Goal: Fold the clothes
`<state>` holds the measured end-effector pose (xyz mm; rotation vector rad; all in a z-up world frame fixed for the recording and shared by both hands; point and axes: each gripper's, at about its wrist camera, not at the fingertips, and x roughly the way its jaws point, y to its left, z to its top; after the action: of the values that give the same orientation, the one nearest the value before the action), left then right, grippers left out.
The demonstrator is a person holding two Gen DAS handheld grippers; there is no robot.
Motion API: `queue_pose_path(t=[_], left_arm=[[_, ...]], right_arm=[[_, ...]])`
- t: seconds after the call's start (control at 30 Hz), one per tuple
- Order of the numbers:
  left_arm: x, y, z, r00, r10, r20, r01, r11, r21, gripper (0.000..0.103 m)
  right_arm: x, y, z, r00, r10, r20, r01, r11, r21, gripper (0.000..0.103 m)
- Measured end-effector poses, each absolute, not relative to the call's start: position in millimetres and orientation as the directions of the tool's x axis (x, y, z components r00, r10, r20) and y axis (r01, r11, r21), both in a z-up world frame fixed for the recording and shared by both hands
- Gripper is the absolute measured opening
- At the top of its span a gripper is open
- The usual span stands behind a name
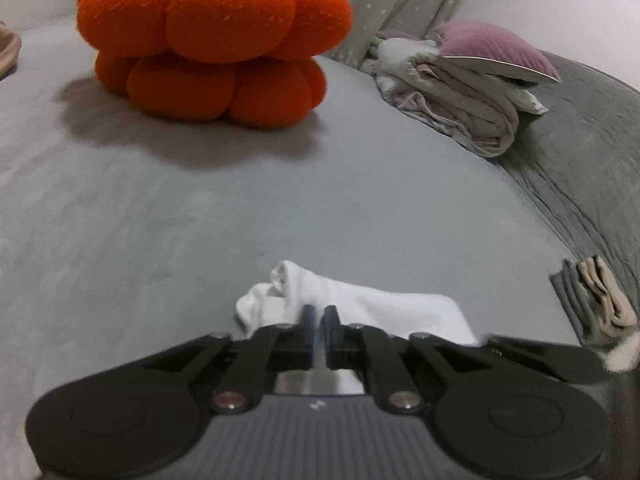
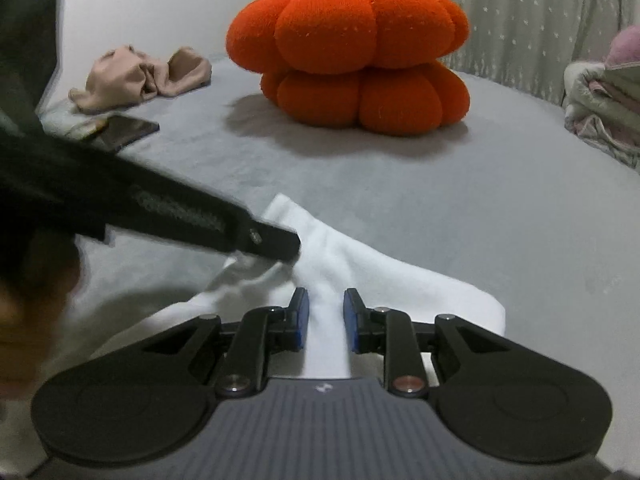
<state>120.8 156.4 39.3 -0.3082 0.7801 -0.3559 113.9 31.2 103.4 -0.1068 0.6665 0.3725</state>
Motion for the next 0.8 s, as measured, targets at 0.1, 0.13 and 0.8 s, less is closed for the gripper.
queue_pose_path(t=[0.1,0.13,0.8], left_arm=[[120,157,37,0.651,-0.42,-0.633,0.197,0.898,-0.393,0.005],[120,158,37,0.649,-0.419,-0.635,0.197,0.899,-0.392,0.005],[114,159,39,0.655,-0.394,-0.645,0.193,0.912,-0.361,0.005]], right_arm=[[96,19,108,0.738,0.312,-0.598,-0.345,0.936,0.063,0.025],[87,15,109,0.748,0.31,-0.587,-0.332,0.94,0.073,0.025],[26,19,100,0.805,0.235,-0.544,-0.23,0.97,0.078,0.023]])
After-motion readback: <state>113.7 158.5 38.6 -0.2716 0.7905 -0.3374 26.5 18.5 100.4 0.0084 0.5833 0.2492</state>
